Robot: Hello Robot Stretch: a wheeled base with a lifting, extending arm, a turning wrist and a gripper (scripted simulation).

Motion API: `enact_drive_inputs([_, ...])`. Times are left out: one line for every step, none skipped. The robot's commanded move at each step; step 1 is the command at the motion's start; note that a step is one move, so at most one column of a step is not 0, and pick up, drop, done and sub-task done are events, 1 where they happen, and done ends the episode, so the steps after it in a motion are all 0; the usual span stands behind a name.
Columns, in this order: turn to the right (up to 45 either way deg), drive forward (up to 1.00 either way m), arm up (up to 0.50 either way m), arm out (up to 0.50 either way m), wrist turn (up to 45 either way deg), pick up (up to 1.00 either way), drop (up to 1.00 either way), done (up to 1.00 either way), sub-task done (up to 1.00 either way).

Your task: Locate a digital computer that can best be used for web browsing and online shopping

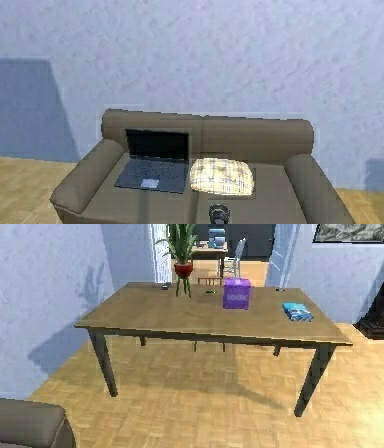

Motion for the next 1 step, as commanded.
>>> enact_drive_inputs([45.0, 0.00, 0.00, 0.00, 0.0, 0.00, 0.00, 0.00, 0.00])
